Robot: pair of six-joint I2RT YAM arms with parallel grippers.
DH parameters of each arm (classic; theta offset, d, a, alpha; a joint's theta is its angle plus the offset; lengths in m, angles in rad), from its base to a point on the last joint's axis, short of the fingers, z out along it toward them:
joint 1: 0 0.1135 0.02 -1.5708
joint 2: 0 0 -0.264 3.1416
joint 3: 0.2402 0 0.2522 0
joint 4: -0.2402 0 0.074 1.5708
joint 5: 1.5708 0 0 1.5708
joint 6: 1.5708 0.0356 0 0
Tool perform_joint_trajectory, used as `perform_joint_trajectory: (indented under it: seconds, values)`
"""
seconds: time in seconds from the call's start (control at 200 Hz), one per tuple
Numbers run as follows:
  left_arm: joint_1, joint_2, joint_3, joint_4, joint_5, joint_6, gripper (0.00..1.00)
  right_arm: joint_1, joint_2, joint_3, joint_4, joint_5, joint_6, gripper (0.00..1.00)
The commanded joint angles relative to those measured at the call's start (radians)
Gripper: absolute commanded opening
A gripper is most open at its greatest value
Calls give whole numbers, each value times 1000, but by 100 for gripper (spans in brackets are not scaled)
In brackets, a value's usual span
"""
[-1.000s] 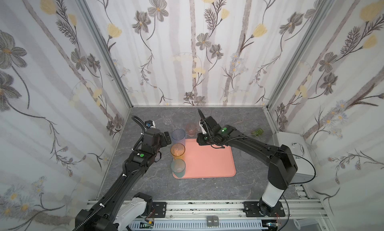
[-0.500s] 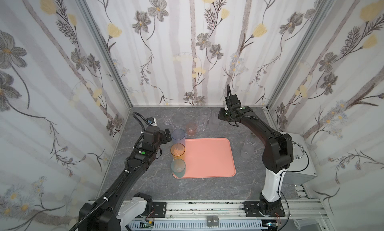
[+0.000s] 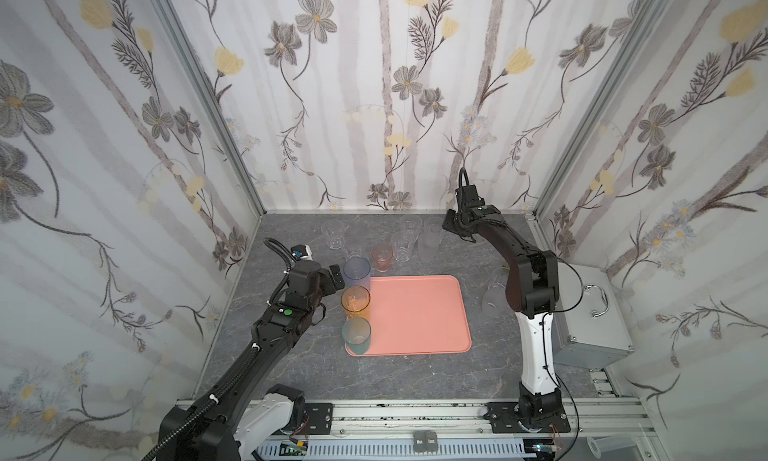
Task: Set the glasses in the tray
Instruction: 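Raise the right gripper and withdraw it toward the far wall, then grasp a clear glass near the far wall with the right gripper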
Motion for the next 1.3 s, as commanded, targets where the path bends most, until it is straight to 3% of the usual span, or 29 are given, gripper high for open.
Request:
perform_joint_trajectory:
  seconds: [0.0, 0.205, 0.34, 0.5, 0.979, 1.294]
  values:
    - [-2, -12, 3, 40, 30, 4, 100, 0, 39, 37, -1, -30, 15, 40]
    - [-21, -28, 9, 43, 33, 36, 100, -9, 73, 57, 6, -45, 18, 26]
    - [-34, -35, 0, 43, 35, 34, 100, -10, 63, 55, -11, -14, -4, 15]
    - [-53, -47, 8, 43, 22, 36, 100, -10, 8, 25, -31, 36, -32, 8]
    - [-138, -42, 61, 43, -36, 36, 100, 5, -301, -136, -44, 102, -55, 3]
    - [-225, 18, 105, 44, -85, 36, 100, 171, -543, -329, -55, 107, -67, 3]
